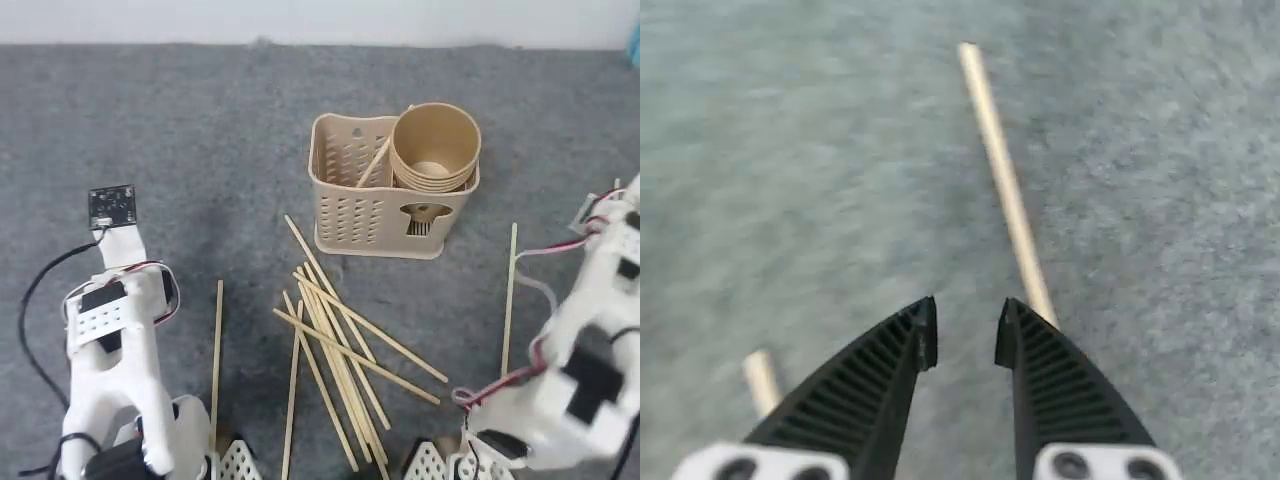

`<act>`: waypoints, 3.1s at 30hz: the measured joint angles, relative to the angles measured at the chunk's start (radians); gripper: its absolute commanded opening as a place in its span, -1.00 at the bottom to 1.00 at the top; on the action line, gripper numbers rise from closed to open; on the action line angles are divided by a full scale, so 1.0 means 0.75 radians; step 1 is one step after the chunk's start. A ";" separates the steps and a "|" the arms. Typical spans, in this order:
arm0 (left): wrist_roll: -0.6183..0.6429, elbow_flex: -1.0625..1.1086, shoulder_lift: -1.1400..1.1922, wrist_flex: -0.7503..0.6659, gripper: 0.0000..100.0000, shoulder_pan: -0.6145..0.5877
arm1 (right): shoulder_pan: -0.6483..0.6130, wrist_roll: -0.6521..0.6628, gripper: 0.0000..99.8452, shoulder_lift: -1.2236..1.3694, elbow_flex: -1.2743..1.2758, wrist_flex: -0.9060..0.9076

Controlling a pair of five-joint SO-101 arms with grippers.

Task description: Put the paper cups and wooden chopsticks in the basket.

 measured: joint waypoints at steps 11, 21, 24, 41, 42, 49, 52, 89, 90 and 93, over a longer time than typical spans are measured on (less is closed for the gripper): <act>0.000 0.000 0.000 0.000 -0.84 0.000 | 0.063 0.139 -0.79 0.835 -0.902 0.336; 0.000 0.000 0.000 0.000 -0.84 0.000 | 0.074 0.168 -0.98 1.197 -1.577 0.781; 0.000 0.000 0.000 0.000 -0.84 0.000 | 0.057 0.192 -0.98 1.221 -1.712 1.019; 0.000 0.000 0.000 0.000 -0.84 0.000 | 0.209 0.376 -0.98 0.835 -1.520 1.354; 0.000 0.000 0.000 0.000 -0.84 0.000 | 0.203 0.381 -0.98 0.761 -1.440 1.354; 0.000 0.000 0.000 0.000 -0.84 0.000 | 0.078 0.387 -0.98 0.080 -0.894 1.354; 0.000 0.000 0.000 0.000 -0.84 0.000 | -0.031 0.378 -0.98 -0.178 -0.749 1.354; 0.000 0.000 0.000 0.000 -0.84 0.000 | -1.129 -0.460 -0.98 -1.088 0.409 -0.843; 0.000 0.000 0.000 0.000 -0.84 0.000 | -1.127 -0.460 -0.98 -1.068 0.411 -0.855; 0.000 0.000 0.000 0.000 -0.84 0.000 | -1.127 -0.462 -0.98 -1.025 0.411 -0.867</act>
